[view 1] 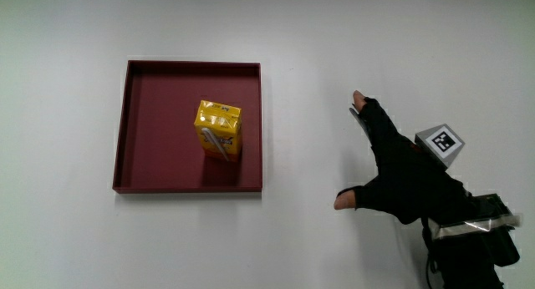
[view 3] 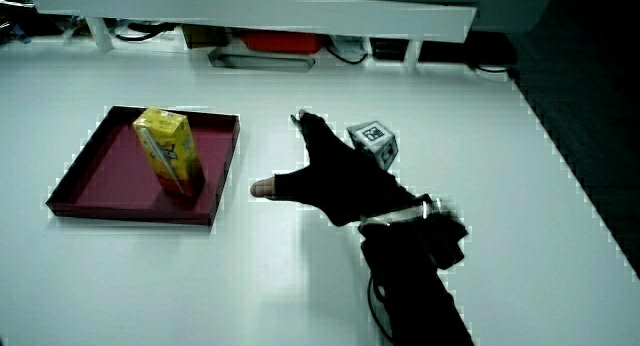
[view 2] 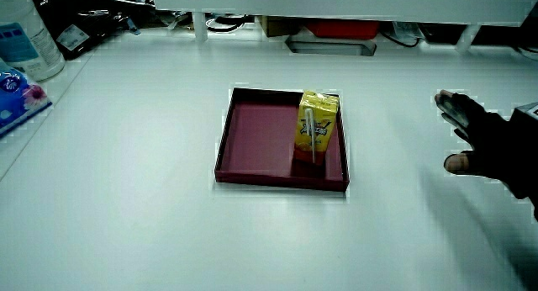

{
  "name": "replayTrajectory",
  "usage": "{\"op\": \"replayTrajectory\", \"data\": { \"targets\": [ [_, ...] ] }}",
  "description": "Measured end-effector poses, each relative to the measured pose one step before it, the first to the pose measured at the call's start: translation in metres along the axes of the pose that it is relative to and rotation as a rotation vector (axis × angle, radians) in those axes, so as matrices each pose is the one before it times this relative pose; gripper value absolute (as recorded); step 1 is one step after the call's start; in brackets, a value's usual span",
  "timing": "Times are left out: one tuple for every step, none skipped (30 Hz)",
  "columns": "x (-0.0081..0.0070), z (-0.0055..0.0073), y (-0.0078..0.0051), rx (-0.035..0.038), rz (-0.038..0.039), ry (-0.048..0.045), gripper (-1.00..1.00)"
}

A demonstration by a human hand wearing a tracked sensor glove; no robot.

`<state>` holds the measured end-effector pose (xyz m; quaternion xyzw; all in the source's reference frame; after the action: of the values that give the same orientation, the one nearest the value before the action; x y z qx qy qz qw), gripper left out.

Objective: Pick ice redtea

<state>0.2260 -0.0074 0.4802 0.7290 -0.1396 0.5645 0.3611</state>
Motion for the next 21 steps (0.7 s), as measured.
{"op": "replayTrajectory", "data": {
  "targets": [
    [-0.00086,-0.00147,0.00176,0.00463,-0.02266,-0.00472,0.0],
    [-0.00217,-0.00225,0.00258,-0.01277,0.00928,0.01454,0.0],
    [0.00182,-0.00083,0.00282,-0.00086,-0.00932,-0.01743,0.0],
    [-0.00274,-0.00311,0.00276,-0.01096,-0.00359,0.03495,0.0],
    [0.00082,-0.00174,0.00321,-0.00269,-0.02806,-0.01617,0.0],
    [-0.00398,-0.00386,0.0027,-0.00365,-0.03328,0.01379,0.0],
    [-0.00052,-0.00286,0.00402,-0.00665,-0.0069,-0.00236,0.0],
    [0.00172,-0.00292,0.00519,-0.01568,0.03196,0.00685,0.0],
    [-0.00447,-0.00434,0.00291,-0.00635,-0.00526,0.01881,0.0],
    [0.00085,-0.00293,0.00409,-0.00207,-0.01004,0.00743,0.0],
    [0.00057,-0.00291,0.00484,-0.01171,-0.00691,-0.00259,0.0],
    [-0.00044,-0.00333,0.00448,-0.00592,-0.00382,-0.00159,0.0],
    [-0.00064,-0.00332,0.00468,-0.00435,0.01678,0.00588,0.0],
    [0.00111,-0.00227,0.00432,0.00411,-0.01385,-0.01213,0.0],
    [-0.0036,-0.00392,0.00379,-0.00781,0.01403,0.02796,0.0],
    [0.0041,-0.00098,0.0057,-0.00757,-0.00008,-0.02703,0.0],
    [-0.00449,-0.00399,0.00316,-0.00698,0.01112,0.02655,0.0],
    [0.00156,-0.00206,0.00473,-0.00449,0.00898,0.00028,0.0],
    [0.00164,-0.00163,0.00486,-0.00203,0.01286,-0.01073,0.0],
    [0.00085,-0.00182,0.00438,-0.00332,0.02667,0.0074,0.0],
    [-0.00132,-0.00165,0.00296,0.00539,-0.01754,-0.00212,0.0]
  ]
}}
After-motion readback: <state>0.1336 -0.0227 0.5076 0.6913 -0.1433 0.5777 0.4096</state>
